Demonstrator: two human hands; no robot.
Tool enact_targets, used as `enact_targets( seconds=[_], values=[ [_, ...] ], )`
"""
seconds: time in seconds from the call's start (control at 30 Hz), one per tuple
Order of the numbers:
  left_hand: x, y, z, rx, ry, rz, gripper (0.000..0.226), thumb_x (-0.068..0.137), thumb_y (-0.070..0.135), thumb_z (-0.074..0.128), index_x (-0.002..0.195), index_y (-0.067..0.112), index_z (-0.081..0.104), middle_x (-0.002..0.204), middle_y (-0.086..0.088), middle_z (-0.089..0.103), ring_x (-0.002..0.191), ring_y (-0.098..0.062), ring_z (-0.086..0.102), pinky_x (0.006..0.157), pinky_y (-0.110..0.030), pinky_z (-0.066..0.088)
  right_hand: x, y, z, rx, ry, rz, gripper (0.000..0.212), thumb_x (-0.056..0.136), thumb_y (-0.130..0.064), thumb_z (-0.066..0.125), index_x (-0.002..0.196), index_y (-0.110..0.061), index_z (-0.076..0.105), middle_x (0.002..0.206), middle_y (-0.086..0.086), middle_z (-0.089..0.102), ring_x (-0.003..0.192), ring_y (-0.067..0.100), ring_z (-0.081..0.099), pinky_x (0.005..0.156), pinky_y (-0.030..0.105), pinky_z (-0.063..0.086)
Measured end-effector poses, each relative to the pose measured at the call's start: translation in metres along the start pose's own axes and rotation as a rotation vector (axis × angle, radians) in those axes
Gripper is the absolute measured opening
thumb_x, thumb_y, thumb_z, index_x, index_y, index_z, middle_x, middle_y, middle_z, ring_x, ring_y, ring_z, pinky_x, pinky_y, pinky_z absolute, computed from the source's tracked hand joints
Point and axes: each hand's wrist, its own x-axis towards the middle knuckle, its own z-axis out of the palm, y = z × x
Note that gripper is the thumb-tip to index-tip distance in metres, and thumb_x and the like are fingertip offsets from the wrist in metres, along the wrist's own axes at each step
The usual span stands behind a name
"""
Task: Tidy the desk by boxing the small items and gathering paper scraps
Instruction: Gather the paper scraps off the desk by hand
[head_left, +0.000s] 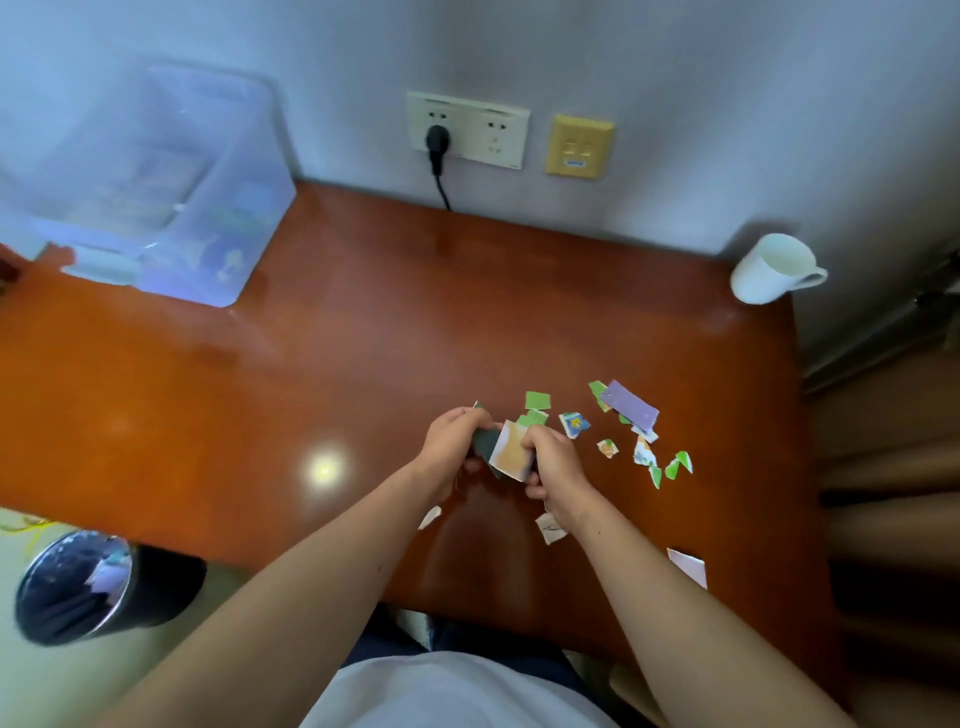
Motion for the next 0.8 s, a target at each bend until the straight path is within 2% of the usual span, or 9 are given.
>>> enact_targets(
  seconds=[0.07,0.17,0.27,0.47,0.6,0.8],
  values=[
    [-0.003,0.001,-0.019,-0.02,0.024,0.011,0.007,0.079,0.017,0.055,0.075,0.013,0.051,0.059,-0.003,0.048,0.043,-0.016,0.037,0.04,-0.021,0.027,0.0,-0.002,0.02,-0.034,-0.026,-0.01,0.017,0.085,-0.005,0.038,0.071,-0.014,0.041,0.061,0.002,0.034,0.047,0.013,0.026,0.036,0.015,0.018],
    [-0.009,0.004,-0.052,-0.089,0.102,0.014,0.007,0.085,0.016,0.055,0.078,0.014,0.055,0.069,-0.004,0.055,0.058,-0.017,0.051,0.051,-0.026,0.039,-0.002,-0.007,0.056,-0.085,-0.073,-0.03,0.017,0.085,-0.005,0.039,0.071,-0.015,0.042,0.061,0.002,0.035,0.046,0.013,0.027,0.036,0.015,0.018],
    [-0.014,0.009,-0.095,-0.17,0.164,0.024,0.005,0.088,0.013,0.053,0.083,0.013,0.055,0.074,-0.004,0.058,0.064,-0.017,0.055,0.055,-0.028,0.045,-0.004,-0.015,0.103,-0.139,-0.146,-0.057,0.016,0.085,-0.006,0.038,0.074,-0.015,0.046,0.061,0.002,0.036,0.044,0.011,0.027,0.037,0.014,0.017],
    [-0.023,0.019,-0.211,-0.251,0.252,0.068,0.009,0.089,0.012,0.05,0.08,0.015,0.053,0.072,-0.003,0.056,0.061,-0.017,0.053,0.051,-0.026,0.043,-0.015,-0.029,0.226,-0.268,-0.278,-0.097,0.015,0.085,-0.005,0.037,0.08,-0.013,0.049,0.064,0.003,0.036,0.047,0.011,0.028,0.037,0.016,0.017],
    [-0.03,0.023,-0.294,-0.295,0.345,0.078,0.01,0.089,0.013,0.052,0.08,0.015,0.052,0.069,-0.002,0.055,0.057,-0.015,0.051,0.042,-0.019,0.041,-0.022,-0.035,0.313,-0.346,-0.357,-0.102,0.015,0.085,-0.006,0.037,0.083,-0.013,0.05,0.065,0.003,0.037,0.047,0.012,0.028,0.037,0.016,0.018],
    [-0.029,0.018,-0.408,-0.455,0.445,0.073,0.005,0.089,0.014,0.053,0.085,0.016,0.052,0.072,-0.003,0.056,0.058,-0.015,0.052,0.046,-0.021,0.042,-0.033,-0.036,0.441,-0.489,-0.429,-0.102,0.011,0.087,-0.014,0.045,0.091,-0.017,0.055,0.069,0.0,0.05,0.054,0.012,0.042,0.032,0.014,0.026]
  ],
)
